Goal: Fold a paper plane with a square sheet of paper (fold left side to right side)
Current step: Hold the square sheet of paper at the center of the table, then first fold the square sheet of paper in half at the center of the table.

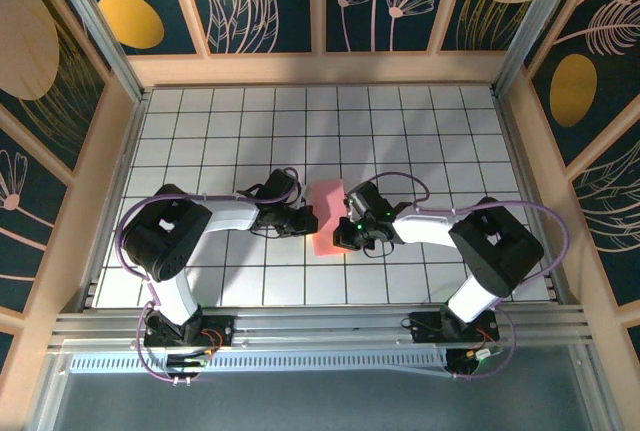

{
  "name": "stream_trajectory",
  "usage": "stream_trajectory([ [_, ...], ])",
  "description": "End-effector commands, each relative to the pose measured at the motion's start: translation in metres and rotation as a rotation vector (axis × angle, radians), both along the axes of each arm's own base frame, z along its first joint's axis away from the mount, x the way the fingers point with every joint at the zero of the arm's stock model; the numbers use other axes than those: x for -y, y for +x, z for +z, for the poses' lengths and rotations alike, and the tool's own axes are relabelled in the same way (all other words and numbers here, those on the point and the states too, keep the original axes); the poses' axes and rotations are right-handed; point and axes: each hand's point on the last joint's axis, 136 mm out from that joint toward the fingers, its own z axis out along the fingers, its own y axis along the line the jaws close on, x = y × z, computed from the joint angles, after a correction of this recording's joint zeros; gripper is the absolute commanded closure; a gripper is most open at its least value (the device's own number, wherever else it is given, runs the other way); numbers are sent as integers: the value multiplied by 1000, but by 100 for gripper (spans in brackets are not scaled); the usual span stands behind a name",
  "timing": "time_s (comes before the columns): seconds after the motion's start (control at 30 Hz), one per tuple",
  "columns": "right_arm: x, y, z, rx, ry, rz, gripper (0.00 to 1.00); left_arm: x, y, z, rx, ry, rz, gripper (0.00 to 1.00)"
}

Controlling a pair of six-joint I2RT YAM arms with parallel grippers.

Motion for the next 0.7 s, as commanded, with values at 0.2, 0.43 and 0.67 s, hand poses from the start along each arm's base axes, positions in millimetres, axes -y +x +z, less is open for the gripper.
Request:
stream_trajectory([
  [0.2, 40, -25, -42, -75, -201, -9, 100, 19, 23, 25, 32, -69, 9, 100],
  [0.43, 46, -27, -46, -76, -221, -14, 100, 15, 36, 17, 64, -87, 18, 100],
  [0.67, 47, -28, -49, -84, -232, -12, 100, 11, 36, 11, 72, -104, 17, 100],
])
